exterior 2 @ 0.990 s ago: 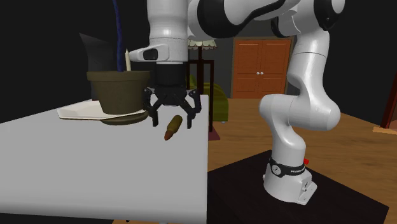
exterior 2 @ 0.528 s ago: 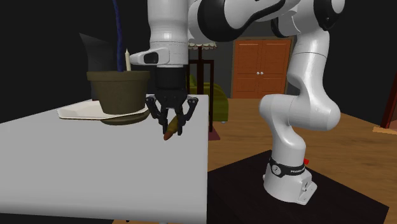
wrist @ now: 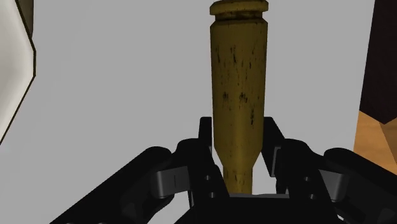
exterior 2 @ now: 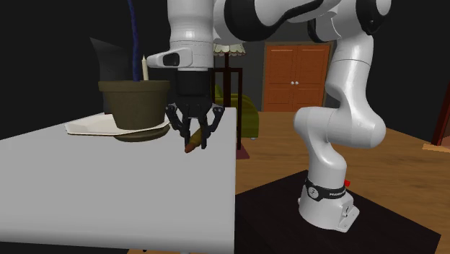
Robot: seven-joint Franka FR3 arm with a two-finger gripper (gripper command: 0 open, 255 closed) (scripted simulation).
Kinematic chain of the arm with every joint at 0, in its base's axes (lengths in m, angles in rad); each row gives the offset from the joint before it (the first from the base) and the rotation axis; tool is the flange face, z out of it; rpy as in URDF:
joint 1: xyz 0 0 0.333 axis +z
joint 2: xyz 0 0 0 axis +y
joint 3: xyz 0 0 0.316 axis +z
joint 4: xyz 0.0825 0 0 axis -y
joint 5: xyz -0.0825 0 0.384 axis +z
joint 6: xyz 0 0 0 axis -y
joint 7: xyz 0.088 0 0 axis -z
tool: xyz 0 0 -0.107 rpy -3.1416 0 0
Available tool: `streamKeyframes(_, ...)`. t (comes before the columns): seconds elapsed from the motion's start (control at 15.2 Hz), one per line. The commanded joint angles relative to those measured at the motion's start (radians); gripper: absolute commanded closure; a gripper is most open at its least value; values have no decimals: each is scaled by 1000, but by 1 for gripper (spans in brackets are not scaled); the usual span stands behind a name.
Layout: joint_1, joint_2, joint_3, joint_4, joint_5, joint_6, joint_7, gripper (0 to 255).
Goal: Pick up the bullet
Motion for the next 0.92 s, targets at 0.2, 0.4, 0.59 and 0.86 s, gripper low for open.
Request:
streamKeyframes(0.2,3,-6,7,61,4,-67,-2,255)
streamKeyframes(0.4,4,-9,11,98,6,-107,-3,255)
streamKeyframes(0.59,6,-10,15,138,9,-148,-5,255)
streamKeyframes(0.86,7,-9,17,167,11,-176,-6,255)
